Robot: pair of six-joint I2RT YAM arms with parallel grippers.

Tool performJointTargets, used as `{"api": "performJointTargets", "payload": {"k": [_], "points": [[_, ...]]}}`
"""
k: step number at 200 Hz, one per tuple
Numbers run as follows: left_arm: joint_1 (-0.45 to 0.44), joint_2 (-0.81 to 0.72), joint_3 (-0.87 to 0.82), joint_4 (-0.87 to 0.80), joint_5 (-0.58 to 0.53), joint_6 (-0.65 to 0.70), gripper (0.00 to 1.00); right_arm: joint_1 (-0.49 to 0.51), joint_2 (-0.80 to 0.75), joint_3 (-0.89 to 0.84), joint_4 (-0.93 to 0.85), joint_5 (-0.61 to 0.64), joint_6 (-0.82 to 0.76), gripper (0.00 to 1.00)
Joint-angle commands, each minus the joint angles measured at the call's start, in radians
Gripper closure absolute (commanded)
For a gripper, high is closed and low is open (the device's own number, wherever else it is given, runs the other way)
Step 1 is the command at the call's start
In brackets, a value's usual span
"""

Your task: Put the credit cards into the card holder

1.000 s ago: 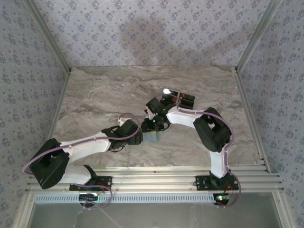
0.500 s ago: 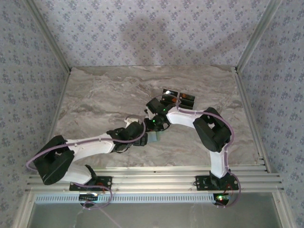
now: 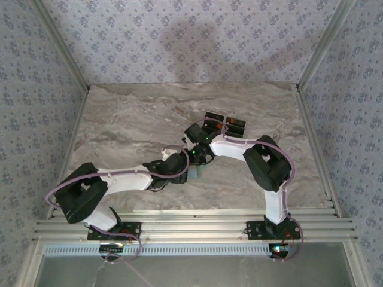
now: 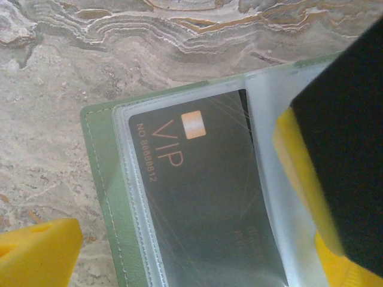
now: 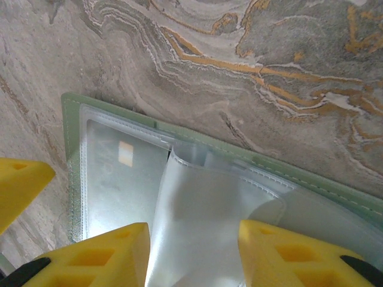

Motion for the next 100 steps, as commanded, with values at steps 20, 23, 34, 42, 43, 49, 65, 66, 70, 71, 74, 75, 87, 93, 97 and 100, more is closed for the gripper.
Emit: {"api": "performJointTargets", "payload": {"k": [20,23,34,42,43,49,65,66,70,71,74,75,87,93,97,100], "points": [[-0.008,0.010,-0.011,-0.011,-0.035,-0.028,0.00,-0.014,-0.089,-0.051,-0.030,0.000,0.029,0.54],[-0.008,0.010,-0.013,-0.011,-0.037,-0.030,0.00,-0.015,-0.097,-0.051,-0.029,0.002,0.031,0.54],[-0.008,0.008,-0.017,-0.010,-0.037,-0.034,0.00,-0.020,-0.125,-0.089,-0.027,0.011,0.037,0.54],[-0.008,0.008,-0.019,-0.009,-0.039,-0.035,0.00,-0.021,-0.141,-0.106,-0.024,0.019,0.043,0.54],[-0.008,0.007,-0.019,-0.009,-0.040,-0.036,0.00,-0.021,-0.143,-0.108,-0.023,0.020,0.043,0.54],[-0.008,0.006,-0.022,-0.009,-0.040,-0.036,0.00,-0.023,-0.151,-0.118,-0.020,0.022,0.047,0.54],[-0.008,0.008,-0.022,-0.008,-0.042,-0.037,0.00,-0.024,-0.157,-0.138,-0.012,0.022,0.053,0.54],[-0.008,0.008,-0.023,-0.008,-0.042,-0.037,0.00,-0.023,-0.157,-0.139,-0.012,0.022,0.053,0.54],[-0.008,0.008,-0.024,-0.009,-0.042,-0.036,0.00,-0.024,-0.154,-0.143,-0.009,0.022,0.054,0.54],[-0.008,0.008,-0.024,-0.008,-0.042,-0.037,0.00,-0.024,-0.154,-0.143,-0.009,0.021,0.054,0.54],[-0.008,0.008,-0.025,-0.008,-0.041,-0.037,0.00,-0.023,-0.153,-0.146,-0.007,0.022,0.055,0.53],[-0.008,0.009,-0.024,-0.008,-0.041,-0.037,0.00,-0.023,-0.152,-0.147,-0.005,0.021,0.055,0.53],[-0.008,0.009,-0.025,-0.008,-0.041,-0.038,0.00,-0.023,-0.141,-0.155,0.006,0.017,0.062,0.54],[-0.008,0.010,-0.026,-0.007,-0.040,-0.038,0.00,-0.022,-0.135,-0.156,0.012,0.013,0.066,0.54],[-0.008,0.009,-0.025,-0.008,-0.040,-0.038,0.00,-0.022,-0.129,-0.156,0.017,0.012,0.067,0.54],[-0.008,0.010,-0.025,-0.008,-0.040,-0.039,0.00,-0.023,-0.127,-0.156,0.020,0.010,0.069,0.54]]}}
